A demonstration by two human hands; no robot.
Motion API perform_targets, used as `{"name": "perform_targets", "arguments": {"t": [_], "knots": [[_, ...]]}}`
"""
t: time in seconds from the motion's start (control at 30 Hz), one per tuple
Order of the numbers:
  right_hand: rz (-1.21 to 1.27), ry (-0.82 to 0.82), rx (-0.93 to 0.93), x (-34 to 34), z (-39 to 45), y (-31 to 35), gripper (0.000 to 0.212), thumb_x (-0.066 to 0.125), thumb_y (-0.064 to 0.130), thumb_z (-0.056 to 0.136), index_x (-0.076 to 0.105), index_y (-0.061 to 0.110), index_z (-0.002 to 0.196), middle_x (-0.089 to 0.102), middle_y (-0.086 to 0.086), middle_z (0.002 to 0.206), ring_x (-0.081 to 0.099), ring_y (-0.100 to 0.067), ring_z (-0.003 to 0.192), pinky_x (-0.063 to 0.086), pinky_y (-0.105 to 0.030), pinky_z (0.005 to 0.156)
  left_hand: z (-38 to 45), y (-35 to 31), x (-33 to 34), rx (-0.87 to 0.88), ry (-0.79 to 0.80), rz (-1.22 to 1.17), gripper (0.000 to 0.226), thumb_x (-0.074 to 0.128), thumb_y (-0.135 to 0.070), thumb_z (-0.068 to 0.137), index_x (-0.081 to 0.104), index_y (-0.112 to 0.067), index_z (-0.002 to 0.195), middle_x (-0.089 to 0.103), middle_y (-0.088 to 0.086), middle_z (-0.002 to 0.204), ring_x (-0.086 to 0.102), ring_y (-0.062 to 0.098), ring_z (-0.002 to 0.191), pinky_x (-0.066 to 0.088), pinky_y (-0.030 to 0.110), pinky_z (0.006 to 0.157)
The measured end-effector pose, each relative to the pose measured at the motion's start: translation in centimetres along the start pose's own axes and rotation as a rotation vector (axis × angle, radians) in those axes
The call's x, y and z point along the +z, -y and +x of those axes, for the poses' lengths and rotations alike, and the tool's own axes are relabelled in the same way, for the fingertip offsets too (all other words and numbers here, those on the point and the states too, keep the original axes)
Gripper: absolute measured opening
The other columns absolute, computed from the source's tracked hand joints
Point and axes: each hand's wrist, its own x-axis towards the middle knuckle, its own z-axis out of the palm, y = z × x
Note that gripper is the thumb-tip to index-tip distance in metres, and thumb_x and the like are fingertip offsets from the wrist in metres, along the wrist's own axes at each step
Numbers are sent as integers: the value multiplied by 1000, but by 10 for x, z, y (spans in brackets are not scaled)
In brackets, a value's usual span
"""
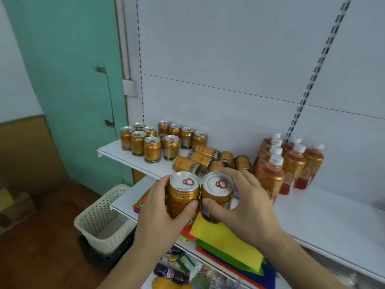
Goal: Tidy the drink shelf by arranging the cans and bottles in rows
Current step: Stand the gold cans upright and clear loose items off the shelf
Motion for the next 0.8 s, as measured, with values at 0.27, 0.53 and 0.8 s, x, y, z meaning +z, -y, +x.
{"name": "perform_targets", "arguments": {"t": [0.27, 0.53, 0.8], "knots": [[-24, 44, 26, 86, 52, 34, 76, 68, 72, 76, 60, 32, 140, 59, 19, 122, 52, -7, 122, 49, -27, 100, 46, 72, -52, -62, 1, 67, 69, 78, -59, 82, 45, -47, 141, 57, -25, 130, 57, 0, 121, 58, 33, 96], [-1, 26, 58, 166, 126, 16, 74, 67, 72, 78, 58, 32, 140, 62, 14, 125, 50, -13, 123, 49, -33, 100, 121, 137, -61, -110, 8, 136, 67, 82, -58, 81, 48, -48, 138, 61, -24, 130, 61, 3, 118, 60, 38, 95], [-103, 35, 136, 220, 175, -9, 80, 63, 70, 77, 59, 23, 142, 69, 3, 125, 56, -24, 122, 54, -43, 100, 184, 191, -52, -148, 57, 170, 71, 83, -61, 80, 44, -53, 139, 61, -29, 132, 59, -2, 120, 58, 39, 100]]}}
